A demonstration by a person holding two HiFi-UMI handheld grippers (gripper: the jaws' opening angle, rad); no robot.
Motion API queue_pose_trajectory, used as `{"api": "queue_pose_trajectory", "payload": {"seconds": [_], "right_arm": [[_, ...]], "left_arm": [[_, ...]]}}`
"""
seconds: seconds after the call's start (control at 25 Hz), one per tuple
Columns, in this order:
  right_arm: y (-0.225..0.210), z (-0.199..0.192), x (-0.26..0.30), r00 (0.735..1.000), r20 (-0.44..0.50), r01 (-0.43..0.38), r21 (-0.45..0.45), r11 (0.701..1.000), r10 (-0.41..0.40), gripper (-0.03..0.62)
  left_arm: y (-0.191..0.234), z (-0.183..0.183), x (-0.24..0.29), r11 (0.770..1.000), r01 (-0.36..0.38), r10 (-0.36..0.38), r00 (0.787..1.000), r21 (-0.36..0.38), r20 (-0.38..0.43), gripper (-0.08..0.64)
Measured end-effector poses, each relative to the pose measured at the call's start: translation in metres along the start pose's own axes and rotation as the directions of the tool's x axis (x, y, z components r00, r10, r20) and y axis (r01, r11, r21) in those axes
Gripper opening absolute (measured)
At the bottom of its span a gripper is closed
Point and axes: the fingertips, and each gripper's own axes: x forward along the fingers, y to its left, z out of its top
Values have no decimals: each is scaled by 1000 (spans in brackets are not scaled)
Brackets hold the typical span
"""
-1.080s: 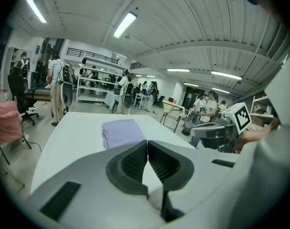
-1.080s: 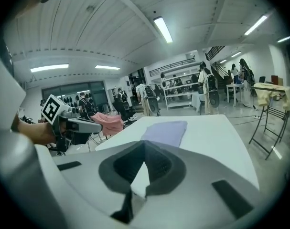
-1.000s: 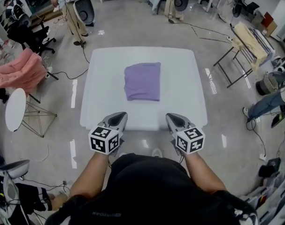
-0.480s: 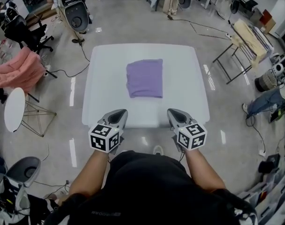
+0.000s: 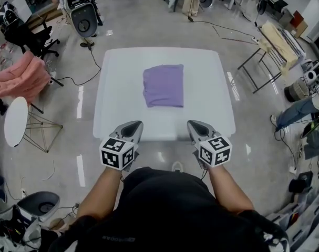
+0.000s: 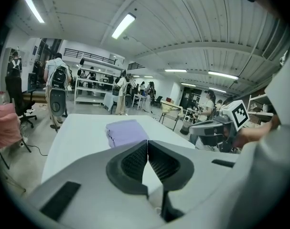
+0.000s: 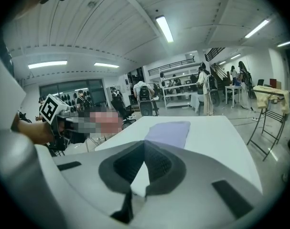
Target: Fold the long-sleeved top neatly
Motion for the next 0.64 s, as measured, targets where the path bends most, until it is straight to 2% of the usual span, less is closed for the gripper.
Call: {"api": "queue_pose_trajectory", "payload": {"seconds": [0.64], "right_arm": [[4, -1, 1, 1000, -7, -2, 10, 1000, 3, 3]], "left_arm": [[2, 1, -4, 1000, -7, 7, 1000, 6, 8, 6]]}}
